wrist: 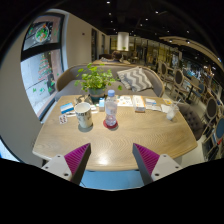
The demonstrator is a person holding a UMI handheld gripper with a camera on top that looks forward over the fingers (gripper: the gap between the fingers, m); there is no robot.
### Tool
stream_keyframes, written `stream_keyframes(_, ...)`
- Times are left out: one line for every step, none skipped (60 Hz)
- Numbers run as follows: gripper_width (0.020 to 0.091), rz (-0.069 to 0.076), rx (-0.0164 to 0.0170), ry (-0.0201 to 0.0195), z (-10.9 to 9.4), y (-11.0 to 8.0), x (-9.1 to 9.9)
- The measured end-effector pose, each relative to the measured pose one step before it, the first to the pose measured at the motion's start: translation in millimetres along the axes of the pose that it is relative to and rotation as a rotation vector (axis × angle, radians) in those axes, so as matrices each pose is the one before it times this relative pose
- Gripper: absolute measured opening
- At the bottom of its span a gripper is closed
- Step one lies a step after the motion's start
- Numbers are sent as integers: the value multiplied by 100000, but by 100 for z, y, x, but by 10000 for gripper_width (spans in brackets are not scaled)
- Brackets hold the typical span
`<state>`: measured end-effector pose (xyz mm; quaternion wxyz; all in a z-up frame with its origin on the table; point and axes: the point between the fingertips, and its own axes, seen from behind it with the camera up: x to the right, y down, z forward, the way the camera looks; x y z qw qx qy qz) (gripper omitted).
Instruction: Pour water
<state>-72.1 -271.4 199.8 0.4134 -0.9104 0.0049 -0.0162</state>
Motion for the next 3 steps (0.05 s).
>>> stream_keyframes(853,120,-112,40,15,54,13)
stream_keyframes(852,235,-123,81,-29,26,-9)
stream_keyframes(852,242,-61,106,-20,-1,30)
